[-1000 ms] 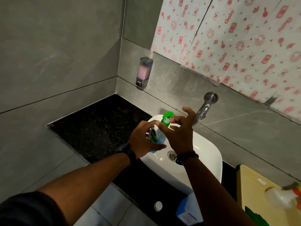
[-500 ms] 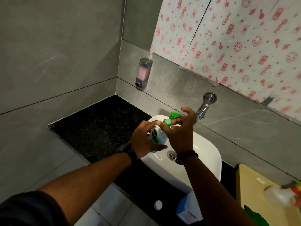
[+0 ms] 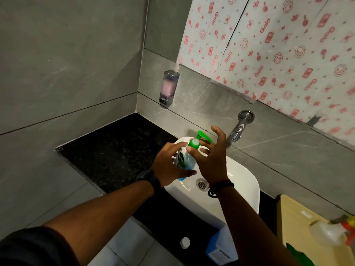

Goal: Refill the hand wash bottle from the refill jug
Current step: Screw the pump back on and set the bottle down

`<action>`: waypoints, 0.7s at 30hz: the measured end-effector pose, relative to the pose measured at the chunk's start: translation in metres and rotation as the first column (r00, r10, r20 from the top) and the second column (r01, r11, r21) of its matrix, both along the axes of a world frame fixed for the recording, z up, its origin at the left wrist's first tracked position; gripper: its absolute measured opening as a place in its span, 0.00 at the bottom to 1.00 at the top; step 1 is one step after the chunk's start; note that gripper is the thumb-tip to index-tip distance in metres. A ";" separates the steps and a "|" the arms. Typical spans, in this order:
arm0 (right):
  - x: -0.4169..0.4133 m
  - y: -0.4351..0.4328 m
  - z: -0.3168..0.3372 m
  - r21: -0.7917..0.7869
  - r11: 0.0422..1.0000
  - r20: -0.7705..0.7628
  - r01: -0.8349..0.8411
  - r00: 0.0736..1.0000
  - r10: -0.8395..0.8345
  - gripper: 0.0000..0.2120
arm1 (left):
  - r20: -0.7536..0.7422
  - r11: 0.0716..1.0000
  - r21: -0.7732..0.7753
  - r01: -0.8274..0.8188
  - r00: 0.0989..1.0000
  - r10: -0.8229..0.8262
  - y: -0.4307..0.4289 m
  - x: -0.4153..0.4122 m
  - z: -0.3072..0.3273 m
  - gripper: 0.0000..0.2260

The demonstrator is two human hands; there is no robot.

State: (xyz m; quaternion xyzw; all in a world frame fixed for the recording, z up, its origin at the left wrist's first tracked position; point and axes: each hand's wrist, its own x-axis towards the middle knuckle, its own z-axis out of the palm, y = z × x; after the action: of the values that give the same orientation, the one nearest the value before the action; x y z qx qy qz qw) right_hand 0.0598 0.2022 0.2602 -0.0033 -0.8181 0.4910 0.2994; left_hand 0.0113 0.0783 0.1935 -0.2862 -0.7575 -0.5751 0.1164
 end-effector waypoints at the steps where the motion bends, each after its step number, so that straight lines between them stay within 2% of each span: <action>1: 0.000 -0.001 0.000 0.028 0.999 -0.018 0.045 0.999 -0.045 0.35 | -0.006 1.000 -0.007 0.002 1.000 -0.002 0.000 0.000 0.000 0.38; 4: 0.000 -0.001 -0.002 0.052 0.993 -0.043 0.106 0.994 -0.103 0.35 | -0.012 0.999 -0.027 0.017 1.000 -0.017 0.000 0.002 0.000 0.37; 7: 0.000 0.003 0.001 0.040 0.999 0.014 0.012 1.000 -0.012 0.38 | -0.002 1.000 0.009 0.026 1.000 -0.026 0.001 0.002 0.000 0.37; 9: 0.000 0.004 0.003 0.043 0.999 0.040 -0.019 0.999 0.017 0.36 | -0.012 1.000 0.012 0.020 1.000 -0.020 0.000 0.001 0.000 0.37; 14: 0.000 -0.006 0.005 0.041 0.995 0.001 0.093 0.996 -0.093 0.32 | -0.015 0.999 -0.008 0.032 0.999 -0.033 0.001 -0.001 0.001 0.35; 18: -0.002 0.001 0.004 0.142 0.990 0.021 0.004 1.000 -0.007 0.18 | 0.001 1.000 0.018 0.018 1.000 -0.018 0.000 -0.003 -0.001 0.36; 21: -0.003 0.003 0.003 0.210 0.976 -0.004 0.058 0.998 -0.058 0.10 | -0.010 1.000 -0.023 0.006 1.000 -0.006 -0.001 -0.004 -0.001 0.37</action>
State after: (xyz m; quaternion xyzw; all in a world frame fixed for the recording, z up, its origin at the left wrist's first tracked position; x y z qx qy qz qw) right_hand 0.0571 0.2052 0.2631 0.0040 -0.8651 0.3931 0.3115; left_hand 0.0075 0.0775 0.1924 -0.2927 -0.7627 -0.5650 0.1153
